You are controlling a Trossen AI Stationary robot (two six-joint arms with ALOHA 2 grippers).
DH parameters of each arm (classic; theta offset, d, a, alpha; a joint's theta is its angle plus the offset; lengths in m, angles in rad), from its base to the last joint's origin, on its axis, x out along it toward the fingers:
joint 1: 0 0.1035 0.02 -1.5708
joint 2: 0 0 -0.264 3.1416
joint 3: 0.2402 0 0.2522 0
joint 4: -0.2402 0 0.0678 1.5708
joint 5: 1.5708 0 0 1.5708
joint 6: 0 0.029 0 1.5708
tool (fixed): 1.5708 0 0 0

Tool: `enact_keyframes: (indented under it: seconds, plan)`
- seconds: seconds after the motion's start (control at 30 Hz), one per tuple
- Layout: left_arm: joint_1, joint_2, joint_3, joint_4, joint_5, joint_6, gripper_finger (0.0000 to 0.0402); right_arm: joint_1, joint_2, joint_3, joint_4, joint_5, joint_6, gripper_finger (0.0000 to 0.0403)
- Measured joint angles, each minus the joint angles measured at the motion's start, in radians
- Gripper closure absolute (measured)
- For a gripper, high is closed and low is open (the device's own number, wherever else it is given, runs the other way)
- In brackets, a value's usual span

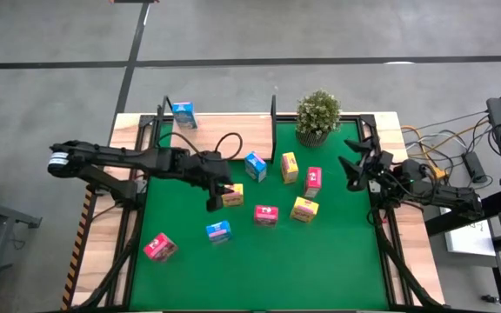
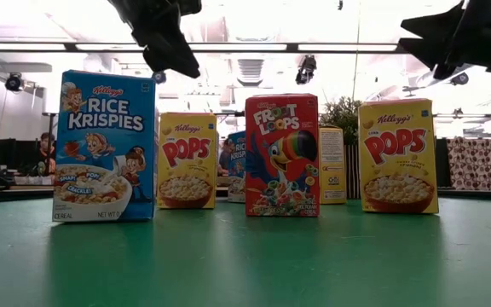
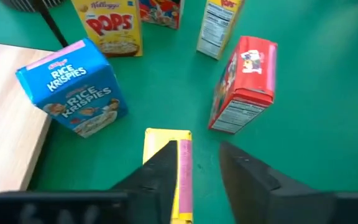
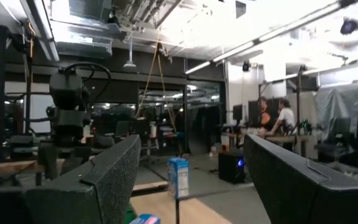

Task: Stack cereal on shelf
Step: Put the left yellow cereal box on the shelf

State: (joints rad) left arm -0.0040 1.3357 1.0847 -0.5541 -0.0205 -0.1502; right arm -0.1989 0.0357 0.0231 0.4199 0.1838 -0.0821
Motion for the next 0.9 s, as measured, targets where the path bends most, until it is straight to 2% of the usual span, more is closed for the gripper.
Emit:
enact_keyframes:
  seconds: [0.13,0.23,0.37,0.6,0.9]
  plan:
    - [0.002,0.000,0.000,0.000,-0.054,0.008,0.0230,0.000,0.000,0.000,-0.015,0.000,0.007,0.0129]
    - [0.000,0.003,-0.005,0.005,-0.056,0.009,0.0185,0.000,0.000,0.000,-0.014,0.000,0.004,0.0129]
    - [-0.004,0.037,-0.019,0.006,-0.056,-0.012,0.0146,0.000,0.000,0.000,-0.002,0.001,-0.026,0.0129]
    - [-0.010,0.124,-0.019,0.024,-0.056,-0.017,0.0135,0.000,0.000,0.000,0.028,0.001,-0.069,0.0129]
    - [-0.010,0.148,-0.018,0.006,-0.081,-0.024,0.0135,0.000,0.000,0.000,0.047,0.001,-0.113,0.0129]
